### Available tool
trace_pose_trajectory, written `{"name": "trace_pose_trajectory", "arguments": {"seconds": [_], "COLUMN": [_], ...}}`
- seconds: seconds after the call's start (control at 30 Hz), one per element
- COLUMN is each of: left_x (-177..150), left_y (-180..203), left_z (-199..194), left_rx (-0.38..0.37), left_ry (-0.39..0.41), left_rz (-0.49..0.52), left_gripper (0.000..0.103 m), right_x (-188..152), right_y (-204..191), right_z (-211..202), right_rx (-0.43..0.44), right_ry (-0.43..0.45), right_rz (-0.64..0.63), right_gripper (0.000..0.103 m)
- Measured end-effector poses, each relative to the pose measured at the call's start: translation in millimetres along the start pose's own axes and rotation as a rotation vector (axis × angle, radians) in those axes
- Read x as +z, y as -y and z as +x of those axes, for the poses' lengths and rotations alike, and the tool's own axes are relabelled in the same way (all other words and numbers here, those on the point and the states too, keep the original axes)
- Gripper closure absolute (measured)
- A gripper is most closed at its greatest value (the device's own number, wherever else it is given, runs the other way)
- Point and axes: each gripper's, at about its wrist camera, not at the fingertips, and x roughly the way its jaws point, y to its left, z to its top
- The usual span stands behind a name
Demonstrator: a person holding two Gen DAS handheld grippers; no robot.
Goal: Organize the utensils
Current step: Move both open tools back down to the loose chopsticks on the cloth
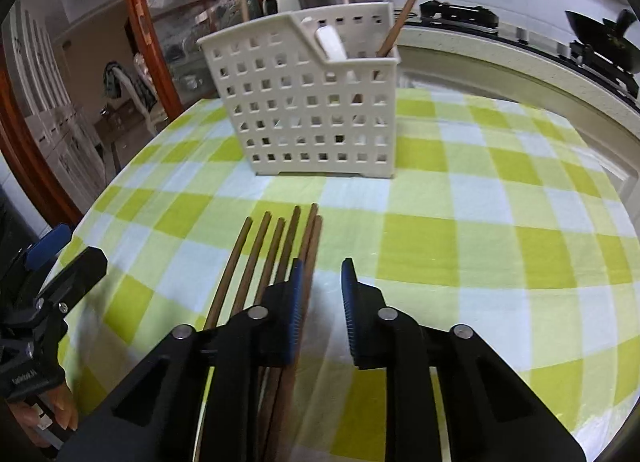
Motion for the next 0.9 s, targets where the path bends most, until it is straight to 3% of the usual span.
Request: {"name": "trace_pose_trajectory", "arguments": {"seconds": [0.9], "left_x": [-6.8], "left_y": [-5.1], "left_z": [8.2], "left_rx": [0.002], "left_ry": [-0.016], "left_rz": [-0.028], "left_gripper": [0.005], "right_x": [-4.3], "right_y": [-17.4], "right_z": [24.0], "right_rx": [-0.072], "right_ry": [-0.074], "right_rz": [-0.046], "right_gripper": [0.09]}}
